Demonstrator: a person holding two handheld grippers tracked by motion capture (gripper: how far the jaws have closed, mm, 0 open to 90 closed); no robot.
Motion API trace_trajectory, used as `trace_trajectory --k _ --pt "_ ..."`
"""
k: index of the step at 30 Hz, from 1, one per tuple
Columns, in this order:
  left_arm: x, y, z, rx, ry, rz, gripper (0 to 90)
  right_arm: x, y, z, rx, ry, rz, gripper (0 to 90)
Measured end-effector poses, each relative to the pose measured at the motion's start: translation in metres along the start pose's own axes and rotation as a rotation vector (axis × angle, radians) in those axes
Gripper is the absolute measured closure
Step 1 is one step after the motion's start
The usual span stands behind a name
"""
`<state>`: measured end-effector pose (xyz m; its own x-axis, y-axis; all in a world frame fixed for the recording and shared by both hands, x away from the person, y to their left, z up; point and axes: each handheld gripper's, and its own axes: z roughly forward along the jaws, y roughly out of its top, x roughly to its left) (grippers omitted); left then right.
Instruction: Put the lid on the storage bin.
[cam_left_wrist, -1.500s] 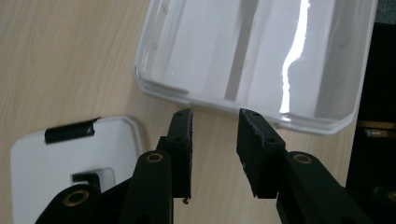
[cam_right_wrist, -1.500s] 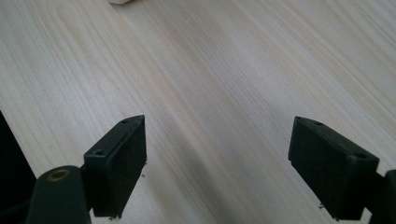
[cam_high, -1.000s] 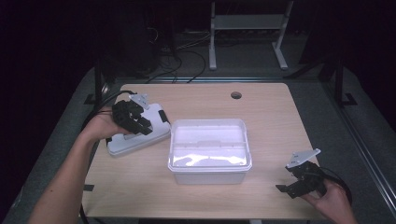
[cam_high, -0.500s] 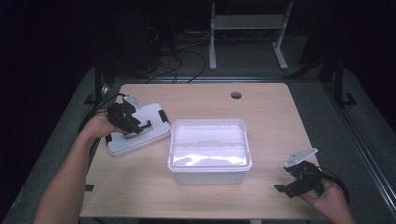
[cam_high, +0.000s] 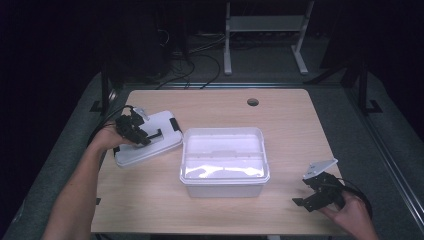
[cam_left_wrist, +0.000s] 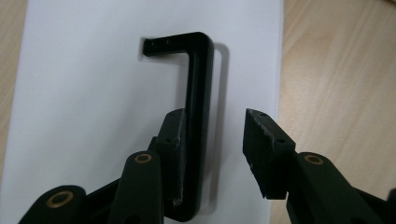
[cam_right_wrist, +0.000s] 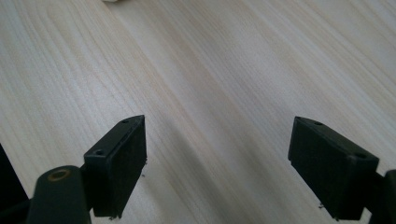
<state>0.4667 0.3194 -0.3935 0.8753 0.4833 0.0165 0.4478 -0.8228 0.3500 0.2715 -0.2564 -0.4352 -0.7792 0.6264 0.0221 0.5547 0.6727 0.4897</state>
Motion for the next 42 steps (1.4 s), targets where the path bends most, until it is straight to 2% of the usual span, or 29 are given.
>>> trace_trajectory --k 4,8,11,13,17,23,26,31,36,42 --pt "0.005 -0.002 0.008 0.025 0.004 -0.019 60.4 -0.001 -0.001 0.0 0.002 0.001 0.006 18.8" --pt "0.008 -0.004 0.013 0.044 0.009 -0.031 65.8 -0.002 -0.002 -0.001 0.0 -0.001 0.009 18.8" --pt "0.01 -0.004 0.014 0.056 0.008 -0.03 73.5 -0.001 -0.003 -0.001 -0.002 -0.004 0.009 18.8" --pt "0.008 -0.004 0.014 0.055 0.008 -0.029 74.0 -0.001 -0.003 -0.001 -0.002 -0.004 0.009 18.8" --pt "0.008 -0.002 0.006 0.035 -0.005 -0.023 76.7 0.0 -0.003 -0.002 0.002 -0.006 0.009 18.8" --pt "0.007 -0.002 -0.006 0.044 0.0 -0.012 79.6 0.0 -0.005 -0.003 -0.001 -0.011 0.012 18.8" --pt "0.007 -0.002 -0.008 0.037 0.001 -0.018 80.7 0.0 -0.006 -0.003 0.0 -0.011 0.015 18.8" --pt "0.009 -0.003 -0.013 0.04 0.034 -0.017 83.7 0.0 -0.007 -0.002 0.004 -0.011 0.021 18.8" --pt "0.009 -0.006 -0.018 0.044 0.037 -0.018 84.9 0.0 -0.007 -0.002 0.005 -0.013 0.022 18.8" --pt "0.006 -0.016 -0.033 0.018 0.029 -0.022 84.9 0.001 -0.008 0.0 0.016 -0.015 0.019 18.8"
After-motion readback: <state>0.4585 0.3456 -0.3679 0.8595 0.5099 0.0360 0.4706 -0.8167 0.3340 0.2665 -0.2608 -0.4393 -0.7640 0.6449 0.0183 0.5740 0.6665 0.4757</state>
